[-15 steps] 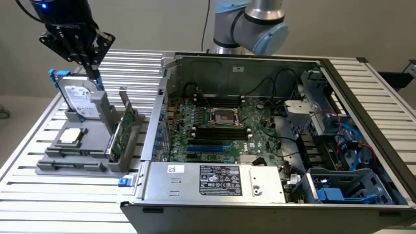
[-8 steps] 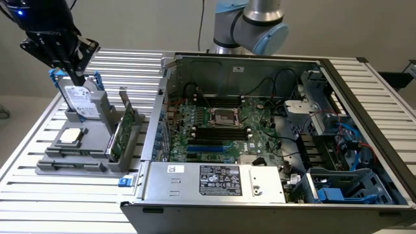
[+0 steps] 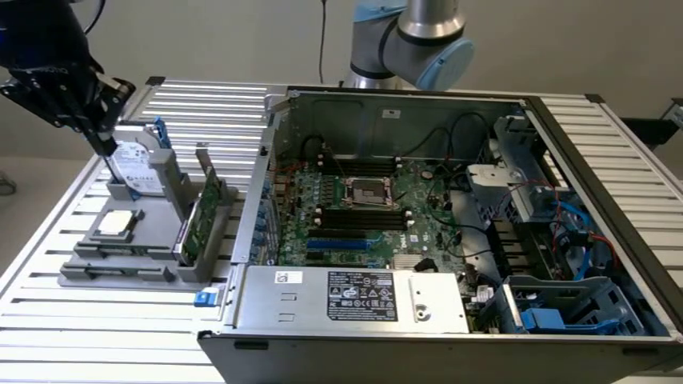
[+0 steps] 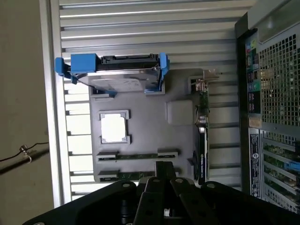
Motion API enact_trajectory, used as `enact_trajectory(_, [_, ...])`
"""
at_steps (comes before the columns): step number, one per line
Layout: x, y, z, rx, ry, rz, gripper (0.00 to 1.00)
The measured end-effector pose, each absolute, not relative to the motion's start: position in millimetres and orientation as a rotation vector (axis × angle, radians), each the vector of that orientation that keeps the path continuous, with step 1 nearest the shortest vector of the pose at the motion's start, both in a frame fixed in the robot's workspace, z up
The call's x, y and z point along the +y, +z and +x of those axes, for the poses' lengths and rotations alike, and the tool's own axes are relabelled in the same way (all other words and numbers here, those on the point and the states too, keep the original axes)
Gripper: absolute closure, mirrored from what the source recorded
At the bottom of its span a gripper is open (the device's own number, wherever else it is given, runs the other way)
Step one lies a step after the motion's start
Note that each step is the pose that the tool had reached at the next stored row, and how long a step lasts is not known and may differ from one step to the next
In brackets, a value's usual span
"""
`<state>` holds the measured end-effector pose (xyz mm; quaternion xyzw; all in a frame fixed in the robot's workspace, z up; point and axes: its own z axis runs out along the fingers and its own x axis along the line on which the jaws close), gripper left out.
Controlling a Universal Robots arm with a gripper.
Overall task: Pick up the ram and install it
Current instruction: 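Reach for the ram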
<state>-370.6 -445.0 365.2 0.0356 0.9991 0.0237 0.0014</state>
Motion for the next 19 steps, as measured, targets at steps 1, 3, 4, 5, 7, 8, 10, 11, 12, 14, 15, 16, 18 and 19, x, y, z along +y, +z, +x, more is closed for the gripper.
enact_trajectory(1, [-447.7,364.6,-373.0,3.136,0.074,0.112,0.89])
enact_trajectory(3, [-453.2,363.4,-377.8,3.136,0.074,0.112,0.89])
enact_trajectory(4, [-455.7,362.7,-380.1,3.136,0.074,0.112,0.89])
enact_trajectory(5, [-458.3,361.9,-382.3,3.136,0.074,0.112,0.89])
enact_trajectory(7, [-462.0,359.8,-385.7,3.136,0.074,0.112,0.89])
enact_trajectory(8, [-463.5,358.8,-386.8,3.138,0.074,0.112,0.89])
enact_trajectory(10, [-465.3,356.7,-387.9,3.14,0.074,0.111,0.89])
enact_trajectory(11, [-465.5,355.6,-388.2,3.14,0.074,0.108,0.89])
enact_trajectory(12, [-465.7,354.9,-388.5,3.141,0.073,0.105,0.89])
enact_trajectory(14, [-465.9,354.0,-388.7,3.143,0.07,0.097,0.89])
enact_trajectory(15, [-466.2,353.8,-388.7,3.146,0.068,0.091,0.89])
enact_trajectory(16, [-466.6,353.4,-388.7,3.148,0.066,0.085,0.89])
enact_trajectory(18, [-467.1,352.4,-388.8,3.15,0.062,0.076,0.89])
enact_trajectory(19, [-467.7,352.1,-388.9,3.15,0.062,0.072,0.89])
